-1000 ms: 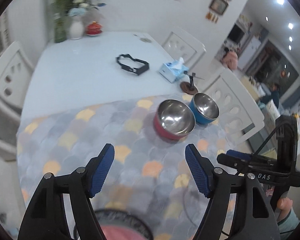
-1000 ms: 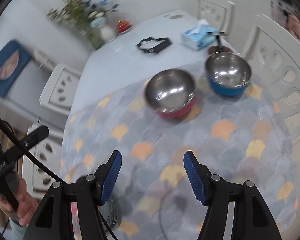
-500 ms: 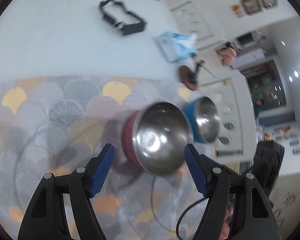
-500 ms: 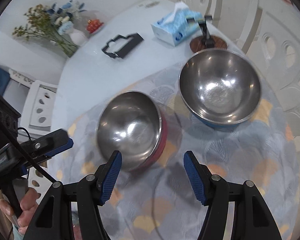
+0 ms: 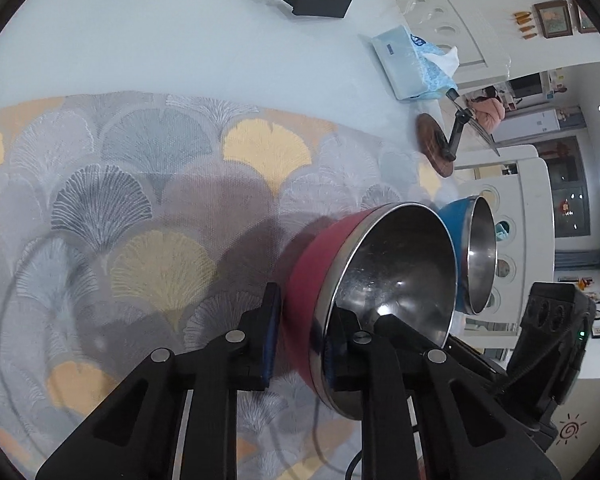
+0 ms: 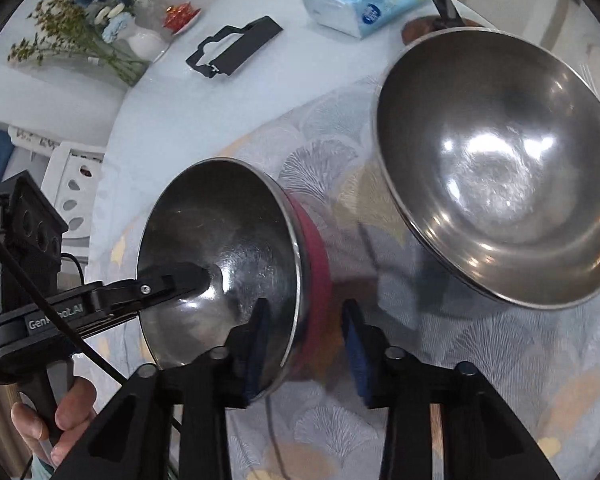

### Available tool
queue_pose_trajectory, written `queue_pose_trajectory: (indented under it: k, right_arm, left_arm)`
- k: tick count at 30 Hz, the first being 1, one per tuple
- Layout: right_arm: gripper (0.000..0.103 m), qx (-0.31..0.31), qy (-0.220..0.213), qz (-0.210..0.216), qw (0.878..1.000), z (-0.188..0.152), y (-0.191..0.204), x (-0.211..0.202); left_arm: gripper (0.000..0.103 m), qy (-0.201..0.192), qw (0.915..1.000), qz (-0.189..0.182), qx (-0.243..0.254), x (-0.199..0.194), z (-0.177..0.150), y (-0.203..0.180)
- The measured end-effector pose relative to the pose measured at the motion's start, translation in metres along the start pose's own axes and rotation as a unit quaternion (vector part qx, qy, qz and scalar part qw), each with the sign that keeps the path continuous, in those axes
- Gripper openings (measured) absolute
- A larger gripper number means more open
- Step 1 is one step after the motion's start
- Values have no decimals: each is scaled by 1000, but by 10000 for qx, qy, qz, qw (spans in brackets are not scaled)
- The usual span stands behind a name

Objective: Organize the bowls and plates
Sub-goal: 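Close both tools on the red steel bowl rim and lift it, then lower the red steel bowl into the pink bowl on the plates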

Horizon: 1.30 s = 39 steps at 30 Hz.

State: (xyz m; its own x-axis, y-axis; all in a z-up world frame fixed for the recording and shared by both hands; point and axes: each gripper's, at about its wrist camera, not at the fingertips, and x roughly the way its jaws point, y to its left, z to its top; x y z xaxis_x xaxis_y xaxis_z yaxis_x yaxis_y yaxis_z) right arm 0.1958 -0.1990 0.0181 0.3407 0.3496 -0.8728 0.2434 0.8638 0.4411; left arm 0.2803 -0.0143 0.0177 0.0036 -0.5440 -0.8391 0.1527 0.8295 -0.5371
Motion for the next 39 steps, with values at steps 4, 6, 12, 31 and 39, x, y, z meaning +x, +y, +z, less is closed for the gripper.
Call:
queue_pose_trajectory:
  k: [4,6,12,31,39]
  right_arm:
    - [25,-214,-13,-155,9997,1,7,3]
    - [25,-272,-17,-180,9995,0,8,2]
    - [25,-369,-90,-100,9992,-6,18,-13]
    - [26,-947,-238,357,9946,-148,165,-93]
    - [27,-1355,136,500,9894,-224,224,-83]
  left_arm:
    - [15,-37,10000,82,41,-1,-3,-2]
    - [15,-78,9999,126,19,-4,-5,-4]
    - [15,-282,9995,113,27,-28,-21,-8]
    - [19,-1481,9885,191,-220,-211,-184,34]
    - [17,-1827,9801,670,-383,-263,-262,76]
